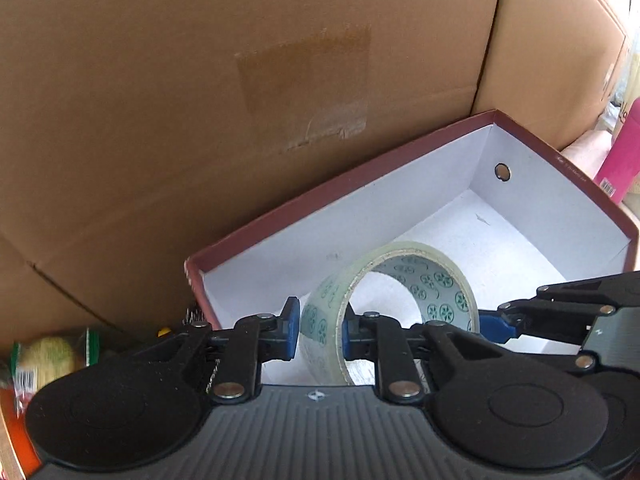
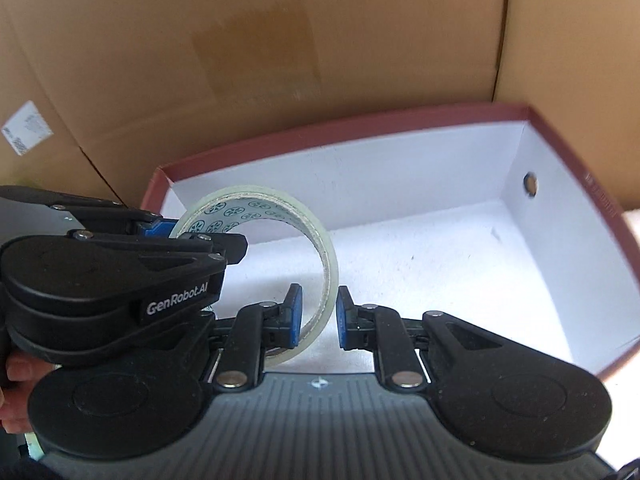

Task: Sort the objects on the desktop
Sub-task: 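Lift the tape roll with both tools and carry it into the maroon box, then open both tools to release the tape roll inside the box, then move both tools back over the cluttered pile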

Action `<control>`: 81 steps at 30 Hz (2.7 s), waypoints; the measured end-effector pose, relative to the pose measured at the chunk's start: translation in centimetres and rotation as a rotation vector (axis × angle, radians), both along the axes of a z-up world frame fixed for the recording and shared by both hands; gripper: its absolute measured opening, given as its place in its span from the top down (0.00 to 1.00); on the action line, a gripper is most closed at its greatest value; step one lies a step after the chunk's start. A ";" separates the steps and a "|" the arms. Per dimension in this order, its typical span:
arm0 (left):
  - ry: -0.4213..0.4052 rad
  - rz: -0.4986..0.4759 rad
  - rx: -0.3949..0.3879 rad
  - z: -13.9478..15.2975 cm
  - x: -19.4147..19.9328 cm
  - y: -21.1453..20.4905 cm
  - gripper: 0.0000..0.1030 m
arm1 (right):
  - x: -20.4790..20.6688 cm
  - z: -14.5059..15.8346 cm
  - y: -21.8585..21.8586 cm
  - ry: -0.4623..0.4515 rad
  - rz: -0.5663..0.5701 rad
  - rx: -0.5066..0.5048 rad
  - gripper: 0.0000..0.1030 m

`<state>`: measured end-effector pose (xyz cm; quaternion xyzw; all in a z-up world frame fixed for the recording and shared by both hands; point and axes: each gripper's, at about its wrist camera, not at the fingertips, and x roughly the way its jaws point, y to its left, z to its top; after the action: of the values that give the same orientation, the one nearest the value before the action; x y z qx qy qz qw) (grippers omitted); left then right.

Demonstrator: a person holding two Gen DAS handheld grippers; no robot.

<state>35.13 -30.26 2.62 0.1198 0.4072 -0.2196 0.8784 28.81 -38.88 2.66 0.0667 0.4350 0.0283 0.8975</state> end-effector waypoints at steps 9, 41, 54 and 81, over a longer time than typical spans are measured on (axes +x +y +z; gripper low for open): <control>-0.005 -0.018 -0.050 0.5 0.7 0.2 0.70 | 1.1 -0.4 -0.4 0.027 -0.014 0.051 0.85; -0.200 0.044 -0.317 6.2 -4.9 8.0 0.00 | -2.4 4.0 3.3 -0.185 -0.089 -0.284 0.13; -0.220 0.148 -0.293 5.8 -3.7 11.3 0.00 | 2.1 3.5 8.6 0.028 -0.002 -0.257 0.37; -0.320 0.118 -0.298 5.6 -16.8 18.3 0.00 | -16.5 9.0 10.1 -0.503 -0.045 0.043 0.02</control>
<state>18.36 -12.00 8.22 -0.0019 0.2319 -0.2035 0.9512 12.27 -28.79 11.64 0.0863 0.1958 0.0333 0.9763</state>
